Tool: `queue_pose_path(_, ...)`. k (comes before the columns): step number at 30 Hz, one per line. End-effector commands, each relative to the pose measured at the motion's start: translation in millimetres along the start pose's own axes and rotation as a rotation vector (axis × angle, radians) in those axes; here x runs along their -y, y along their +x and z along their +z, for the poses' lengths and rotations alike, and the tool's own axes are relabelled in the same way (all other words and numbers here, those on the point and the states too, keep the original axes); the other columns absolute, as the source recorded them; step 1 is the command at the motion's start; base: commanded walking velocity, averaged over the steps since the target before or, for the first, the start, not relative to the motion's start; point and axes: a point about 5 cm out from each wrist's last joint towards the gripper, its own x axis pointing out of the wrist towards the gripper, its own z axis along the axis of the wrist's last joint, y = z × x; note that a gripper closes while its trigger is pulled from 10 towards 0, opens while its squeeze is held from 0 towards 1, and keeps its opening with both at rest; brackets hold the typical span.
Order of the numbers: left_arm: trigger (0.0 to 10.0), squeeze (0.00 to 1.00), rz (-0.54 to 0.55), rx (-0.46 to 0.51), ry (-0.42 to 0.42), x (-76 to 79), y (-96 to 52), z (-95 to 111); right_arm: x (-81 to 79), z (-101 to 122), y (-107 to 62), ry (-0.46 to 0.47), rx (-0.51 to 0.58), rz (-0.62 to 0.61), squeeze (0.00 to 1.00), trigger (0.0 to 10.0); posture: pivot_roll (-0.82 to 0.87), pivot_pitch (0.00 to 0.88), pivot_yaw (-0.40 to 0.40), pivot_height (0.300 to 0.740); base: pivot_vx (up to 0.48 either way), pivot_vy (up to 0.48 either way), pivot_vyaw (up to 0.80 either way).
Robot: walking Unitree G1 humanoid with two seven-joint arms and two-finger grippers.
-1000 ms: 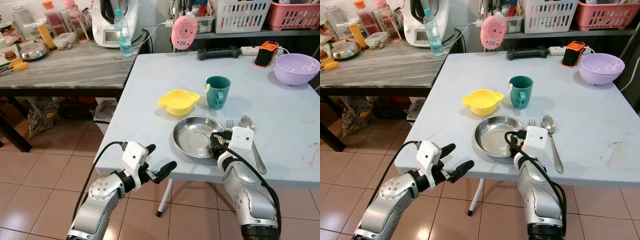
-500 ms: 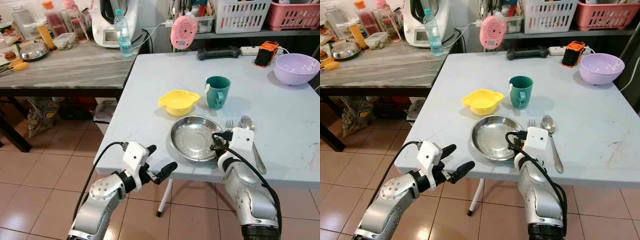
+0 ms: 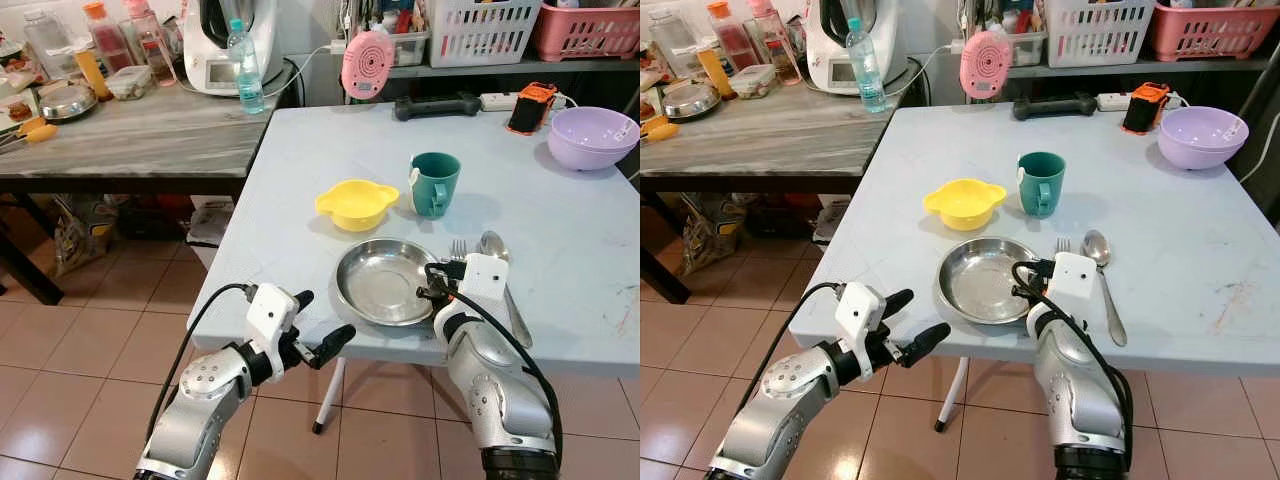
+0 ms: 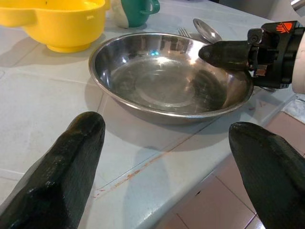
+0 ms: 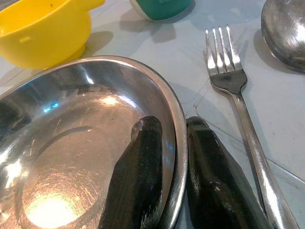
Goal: Setting the table
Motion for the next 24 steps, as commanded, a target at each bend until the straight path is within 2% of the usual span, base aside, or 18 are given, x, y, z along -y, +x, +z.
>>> queue_pose_path(1, 10.0, 0.0, 0.009, -0.023, 0.006, -4.4, -1.7, -2.5, 1.6, -12.2, 0.4, 0.0, -0.068, -0.015, 0.0, 0.0, -0.1, 0.021, 0.094, 0.74, 0.0, 0.0, 0.0)
queue_pose_path(8, 10.0, 0.0, 0.013, -0.025, 0.008, -6.4, -1.5, -2.8, 4.7, -15.2, 1.0, -0.003, -0.085, -0.031, 0.0, 0.0, -0.09, 0.015, 0.095, 0.74, 0.0, 0.0, 0.0)
queue_pose_path(12, 10.0, 0.0, 0.029, -0.016, 0.017, -8.5, -1.6, -2.2, 2.2, -7.6, 1.1, 0.036, -0.039, -0.021, 0.0, 0.0, -0.09, 0.014, 0.096, 0.74, 0.0, 0.0, 0.0)
queue_pose_path(14, 10.0, 0.0, 0.109, 0.019, 0.013, -16.4, -2.8, 1.2, -1.8, 4.6, 0.2, 0.086, 0.044, 0.009, 0.0, 0.0, -0.1, 0.013, 0.099, 0.74, 0.0, 0.0, 0.0)
queue_pose_path(16, 10.0, 0.0, 0.173, 0.05, 0.001, -22.4, -3.9, 5.0, -1.9, 8.7, -1.0, 0.09, 0.072, 0.01, 0.0, 0.0, -0.1, 0.014, 0.098, 0.74, 0.0, 0.0, 0.0)
queue_pose_path(17, 10.0, 0.0, 0.23, 0.074, -0.011, -28.4, -5.4, 8.3, -2.5, 12.3, -2.4, 0.121, 0.102, 0.021, 0.0, 0.0, -0.1, 0.014, 0.098, 0.74, 0.0, 0.0, 0.0)
queue_pose_path(21, 10.0, 0.0, 0.311, 0.096, -0.023, -39.0, -9.1, 12.1, -6.8, 19.8, -6.1, 0.175, 0.16, 0.062, 0.0, 0.0, -0.1, 0.014, 0.098, 0.74, 0.0, 0.0, 0.0)
queue_pose_path(24, 10.0, 0.0, 0.325, 0.097, -0.035, -41.6, -10.5, 12.5, -8.9, 22.6, -7.7, 0.174, 0.175, 0.077, 0.0, 0.0, -0.09, 0.013, 0.097, 0.74, 0.0, 0.0, 0.0)
